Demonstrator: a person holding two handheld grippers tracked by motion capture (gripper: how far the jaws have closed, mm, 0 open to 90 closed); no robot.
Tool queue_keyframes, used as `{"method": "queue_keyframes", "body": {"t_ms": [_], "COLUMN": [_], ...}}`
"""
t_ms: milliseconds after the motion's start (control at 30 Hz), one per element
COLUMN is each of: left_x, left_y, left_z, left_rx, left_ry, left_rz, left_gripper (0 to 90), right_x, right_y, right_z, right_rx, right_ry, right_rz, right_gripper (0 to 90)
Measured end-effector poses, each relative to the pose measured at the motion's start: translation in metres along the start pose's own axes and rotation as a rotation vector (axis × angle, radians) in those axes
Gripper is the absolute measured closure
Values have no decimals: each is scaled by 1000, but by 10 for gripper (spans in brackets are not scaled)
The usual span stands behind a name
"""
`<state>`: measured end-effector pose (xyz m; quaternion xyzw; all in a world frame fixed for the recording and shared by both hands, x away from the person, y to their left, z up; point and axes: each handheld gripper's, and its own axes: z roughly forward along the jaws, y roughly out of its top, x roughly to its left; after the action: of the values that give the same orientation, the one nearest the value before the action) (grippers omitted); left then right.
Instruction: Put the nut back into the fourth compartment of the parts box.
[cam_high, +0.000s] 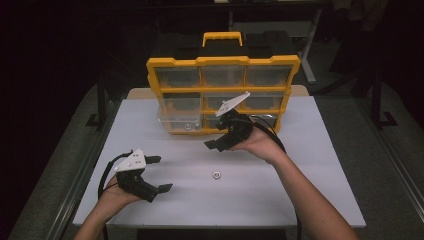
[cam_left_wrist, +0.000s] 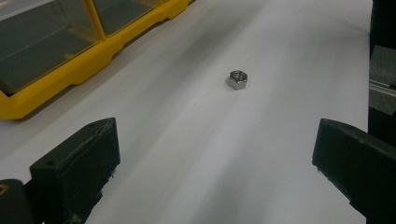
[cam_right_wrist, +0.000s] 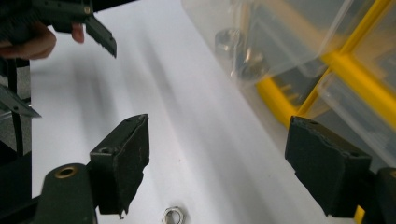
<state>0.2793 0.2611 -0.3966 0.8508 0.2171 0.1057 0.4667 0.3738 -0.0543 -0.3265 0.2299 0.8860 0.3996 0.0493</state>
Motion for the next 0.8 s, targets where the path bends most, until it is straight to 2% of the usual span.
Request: {"method": "queue_keyframes", "body": {"t_ms": [300,367,400,467,533,567,700,800], "left_x": [0,-1,-1,-1,-1,-1,-1,-1], "left_y": [0,0,0,0,0,0,0,0], "left_z": [0,0,0,0,0,0,0,0], "left_rx": [0,1,1,-1,-1,-1,8,17], "left_ry": [-1,-2,-2,-2,-1,-2,-2,-2], "left_rz": [-2,-6,-9,-10,-11,-10,0,4], "left_gripper": [10,10,10,10,10,10,10,10], "right_x": [7,9,9,11,11,13,16,17], "right_y": [-22,-27,-30,-33,-38,-40,-49,-55], "right_z": [16,19,20,23,25,26,31,35], "right_rx": [37,41,45,48,52,51,62,83], "right_ry": [3,11,3,12,2,12,10,5], "right_rz": [4,22,7,34,18,45,55,43], "right_gripper": [215,217,220,220,226,229,250,278]}}
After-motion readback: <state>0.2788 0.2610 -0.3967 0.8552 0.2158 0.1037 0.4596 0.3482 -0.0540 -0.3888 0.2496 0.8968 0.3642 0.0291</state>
